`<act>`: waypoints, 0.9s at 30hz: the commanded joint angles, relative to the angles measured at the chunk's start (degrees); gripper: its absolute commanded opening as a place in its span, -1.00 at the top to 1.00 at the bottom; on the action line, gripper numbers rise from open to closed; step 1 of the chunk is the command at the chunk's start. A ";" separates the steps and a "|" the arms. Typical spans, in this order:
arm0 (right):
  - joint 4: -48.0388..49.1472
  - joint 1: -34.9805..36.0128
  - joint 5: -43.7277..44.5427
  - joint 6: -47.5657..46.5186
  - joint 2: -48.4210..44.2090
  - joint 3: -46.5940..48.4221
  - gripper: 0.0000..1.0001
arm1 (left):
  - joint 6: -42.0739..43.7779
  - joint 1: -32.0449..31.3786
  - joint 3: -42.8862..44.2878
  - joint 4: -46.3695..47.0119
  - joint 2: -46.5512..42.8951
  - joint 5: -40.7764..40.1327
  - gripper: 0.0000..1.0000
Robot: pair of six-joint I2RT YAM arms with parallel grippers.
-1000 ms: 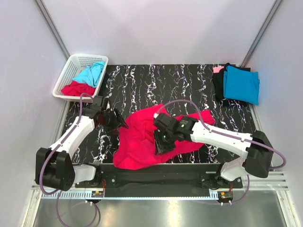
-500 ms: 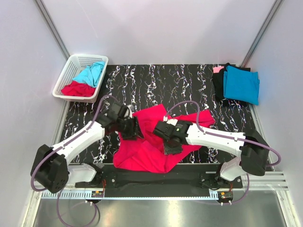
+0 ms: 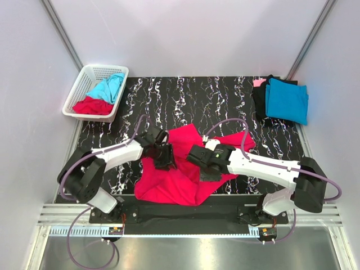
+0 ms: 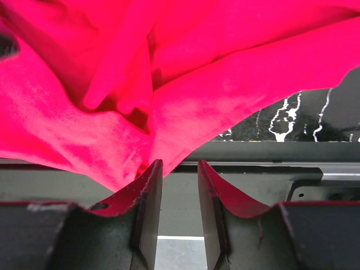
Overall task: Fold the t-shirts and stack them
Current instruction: Flatten the tshirt out
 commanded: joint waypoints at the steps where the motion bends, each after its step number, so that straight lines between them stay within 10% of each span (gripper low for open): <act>1: -1.30 0.35 2.84 1.67 -1.82 -0.30 0.22 | 1.87 0.02 6.43 4.12 4.21 -1.13 0.09; 14: -2.27 0.35 4.42 2.72 -3.58 -1.97 0.21 | 1.43 -0.07 5.83 2.10 2.12 -2.18 0.54; 21: -2.27 0.35 4.42 3.25 -3.14 -1.36 0.22 | 2.40 -0.07 3.46 1.40 0.27 -2.18 0.00; 27: -2.27 0.35 4.51 3.60 -3.66 -1.18 0.24 | 3.54 -0.16 3.11 1.66 1.41 -1.74 -0.05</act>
